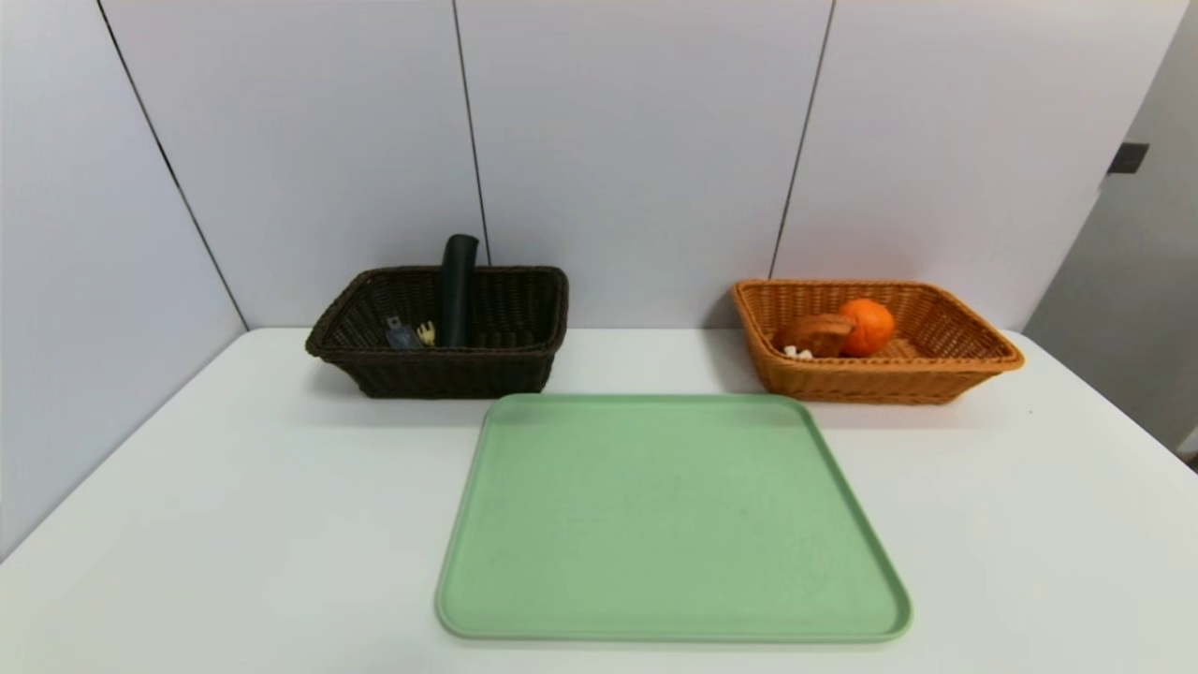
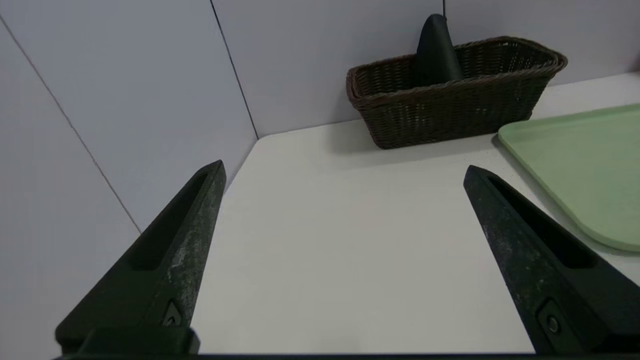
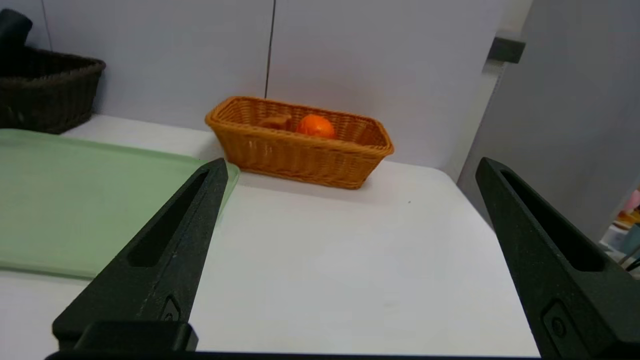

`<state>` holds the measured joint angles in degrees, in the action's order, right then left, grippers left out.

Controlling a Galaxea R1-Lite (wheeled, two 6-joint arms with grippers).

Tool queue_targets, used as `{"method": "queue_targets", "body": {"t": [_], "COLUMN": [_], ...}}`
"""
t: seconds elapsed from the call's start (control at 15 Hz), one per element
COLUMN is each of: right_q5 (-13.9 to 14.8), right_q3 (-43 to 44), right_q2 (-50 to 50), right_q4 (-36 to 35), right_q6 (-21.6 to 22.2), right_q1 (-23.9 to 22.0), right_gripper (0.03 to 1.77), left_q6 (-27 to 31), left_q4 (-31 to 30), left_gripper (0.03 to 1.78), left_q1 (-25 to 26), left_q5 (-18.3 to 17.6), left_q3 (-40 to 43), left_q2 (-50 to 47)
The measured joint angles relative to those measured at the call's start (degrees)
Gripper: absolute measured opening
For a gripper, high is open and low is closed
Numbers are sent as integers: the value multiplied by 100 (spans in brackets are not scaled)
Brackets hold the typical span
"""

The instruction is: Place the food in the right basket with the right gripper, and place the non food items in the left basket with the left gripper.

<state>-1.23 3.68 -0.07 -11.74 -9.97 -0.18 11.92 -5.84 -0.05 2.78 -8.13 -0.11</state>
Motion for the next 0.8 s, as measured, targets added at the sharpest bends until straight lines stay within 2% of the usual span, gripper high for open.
{"method": "queue_targets", "body": {"t": [0.13,0.27,0.33,0.47,0.6,0.8], "right_q5": [-48,-59,-67,-37,-20,-11], "right_q3": [-276,-335,-352,-361,-363,-366], "right_q2": [-2,-2,-2,-2,-2,-2], "right_q4": [221,1097,1209,1184,1174,1167], "right_q6": [133,341,422,527,736,811], "right_q1": [0,0,2,0,2,7], "right_gripper": [171,171,171,171,171,171], "left_q6": [-24,-208,-302,-595,-707,-730], "left_q4": [-344,-41,174,452,457,457], "left_gripper": [169,169,169,169,169,169], "left_q1": [0,0,0,0,5,0], "left_q5": [-28,-278,-412,-453,-449,-445], "left_q3": [596,758,784,803,811,813], "left_q2": [0,0,0,0,0,0]}}
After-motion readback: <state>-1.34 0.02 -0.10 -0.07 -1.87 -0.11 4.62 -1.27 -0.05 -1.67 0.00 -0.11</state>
